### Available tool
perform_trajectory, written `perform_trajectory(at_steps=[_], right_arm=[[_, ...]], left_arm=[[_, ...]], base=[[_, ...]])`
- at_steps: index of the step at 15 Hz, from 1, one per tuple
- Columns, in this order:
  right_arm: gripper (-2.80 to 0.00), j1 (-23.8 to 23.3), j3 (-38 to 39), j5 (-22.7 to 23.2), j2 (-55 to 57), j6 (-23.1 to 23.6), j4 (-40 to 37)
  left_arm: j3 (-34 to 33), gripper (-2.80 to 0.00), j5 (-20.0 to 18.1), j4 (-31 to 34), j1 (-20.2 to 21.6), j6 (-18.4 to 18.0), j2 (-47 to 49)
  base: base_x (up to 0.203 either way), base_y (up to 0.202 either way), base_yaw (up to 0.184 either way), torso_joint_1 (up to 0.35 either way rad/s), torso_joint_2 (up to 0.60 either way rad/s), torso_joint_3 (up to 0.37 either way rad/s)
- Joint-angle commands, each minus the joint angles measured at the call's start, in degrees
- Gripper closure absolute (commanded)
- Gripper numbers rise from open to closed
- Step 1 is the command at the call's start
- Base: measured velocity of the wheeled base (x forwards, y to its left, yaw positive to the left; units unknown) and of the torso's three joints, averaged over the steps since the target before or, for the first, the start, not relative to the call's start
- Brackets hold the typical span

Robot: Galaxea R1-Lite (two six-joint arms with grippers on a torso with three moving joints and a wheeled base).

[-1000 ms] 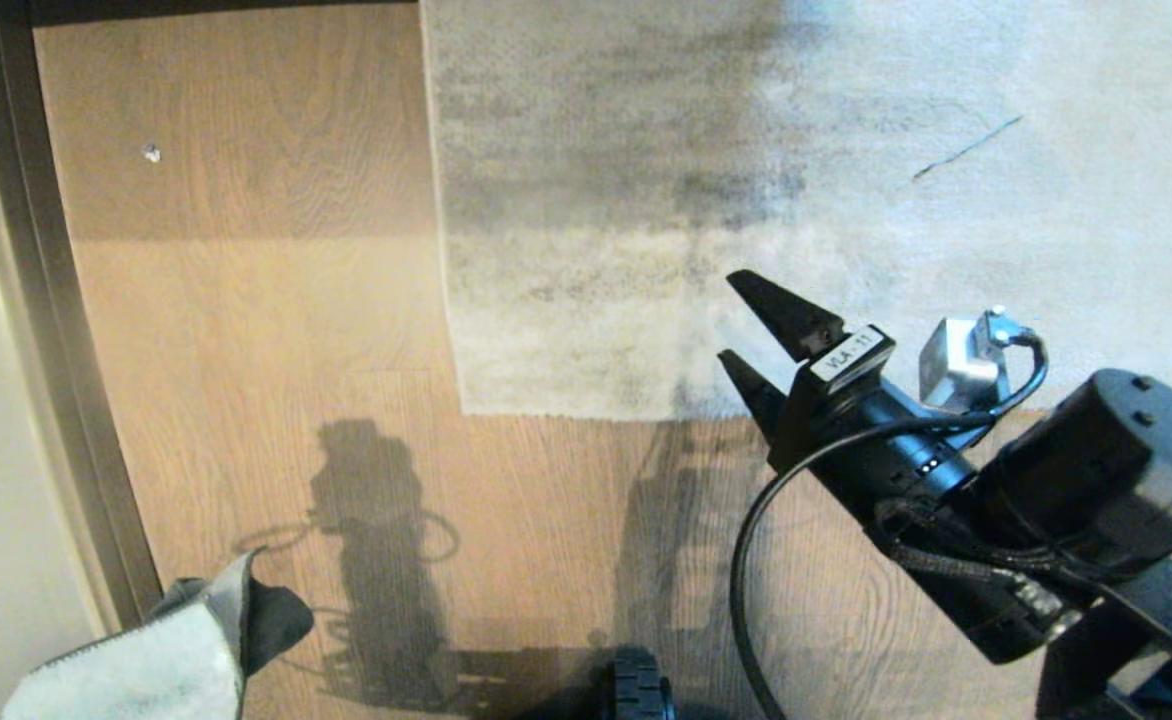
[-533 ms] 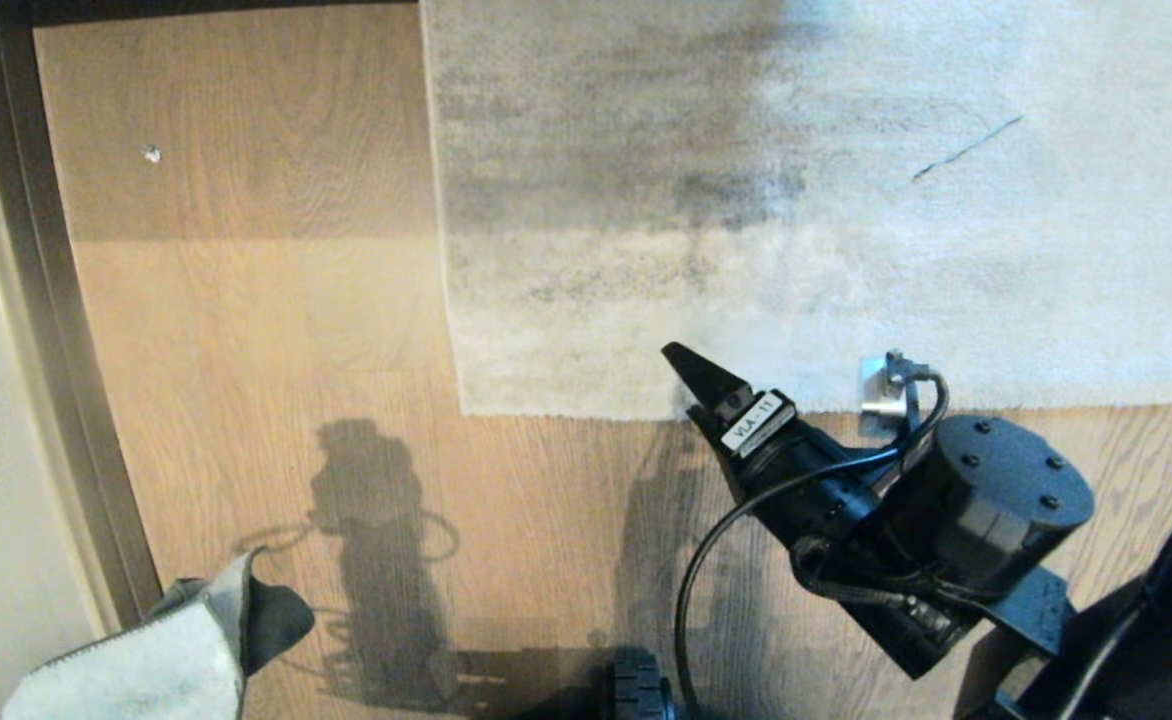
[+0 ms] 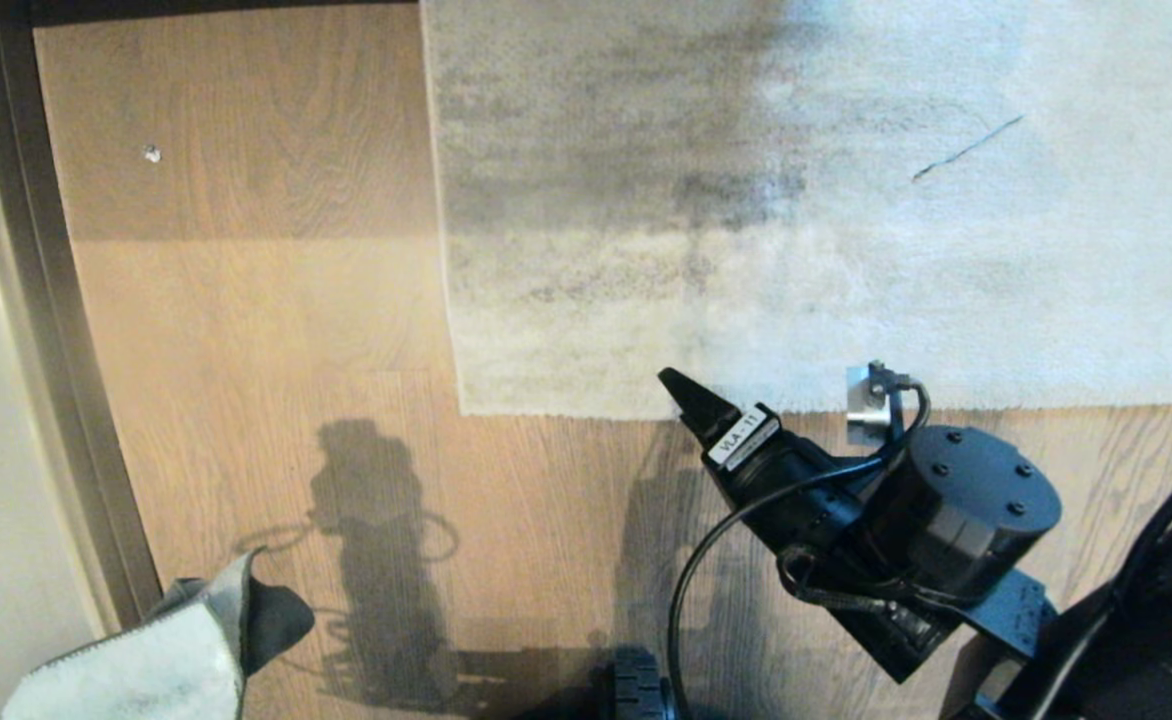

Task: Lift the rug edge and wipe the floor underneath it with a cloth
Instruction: Lay down the carpet

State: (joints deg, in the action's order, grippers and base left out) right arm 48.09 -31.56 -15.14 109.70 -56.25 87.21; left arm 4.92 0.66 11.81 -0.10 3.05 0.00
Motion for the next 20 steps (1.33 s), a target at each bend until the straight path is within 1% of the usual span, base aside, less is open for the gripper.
perform_trajectory(at_steps=[1, 2, 5, 7, 9, 11, 12, 17, 20], right_arm=[[0.0, -0.02, -0.38, -1.63, -0.57, -0.34, 2.74], [0.0, -0.01, -1.13, -2.52, -0.89, -0.27, 2.7], [0.0, -0.08, -1.04, -2.84, 1.14, 0.85, 2.57], [0.0, -0.22, -1.0, -3.74, 4.39, 0.87, 2.59], [0.0, -0.21, -1.51, -5.59, 8.62, 0.85, 2.71], [0.0, -0.26, -4.08, -7.62, 11.23, 0.79, 2.74], [0.0, -0.5, -5.49, -7.94, 12.05, 0.85, 2.74], [0.0, -6.1, -9.11, -7.95, 15.44, 2.0, 2.74], [0.0, -7.91, -12.05, -7.95, 17.8, 1.99, 2.74]], left_arm=[[0.0, 0.0, 0.04, 0.05, 0.01, 0.03, 0.0], [0.0, 0.0, 0.04, 0.05, 0.01, 0.03, 0.0], [0.0, 0.0, 0.04, 0.05, 0.01, 0.03, 0.0], [0.0, 0.0, 0.04, 0.05, 0.01, 0.03, 0.0], [0.0, 0.0, 0.04, 0.05, 0.01, 0.03, 0.0], [0.0, 0.0, 0.04, 0.05, 0.01, 0.03, 0.0], [0.0, 0.0, 0.04, 0.05, 0.01, 0.03, 0.0], [0.0, 0.0, 0.04, 0.05, 0.01, 0.03, 0.0], [0.0, 0.0, 0.04, 0.05, 0.01, 0.03, 0.0]], base=[[0.0, 0.0, 0.0, 0.0, 0.0, 0.0], [0.0, 0.0, 0.0, 0.0, 0.0, 0.0], [0.0, 0.0, 0.0, 0.0, 0.0, 0.0], [0.0, 0.0, 0.0, 0.0, 0.0, 0.0], [0.0, 0.0, 0.0, 0.0, 0.0, 0.0], [0.0, 0.0, 0.0, 0.0, 0.0, 0.0], [0.0, 0.0, 0.0, 0.0, 0.0, 0.0], [0.0, 0.0, 0.0, 0.0, 0.0, 0.0], [0.0, 0.0, 0.0, 0.0, 0.0, 0.0]])
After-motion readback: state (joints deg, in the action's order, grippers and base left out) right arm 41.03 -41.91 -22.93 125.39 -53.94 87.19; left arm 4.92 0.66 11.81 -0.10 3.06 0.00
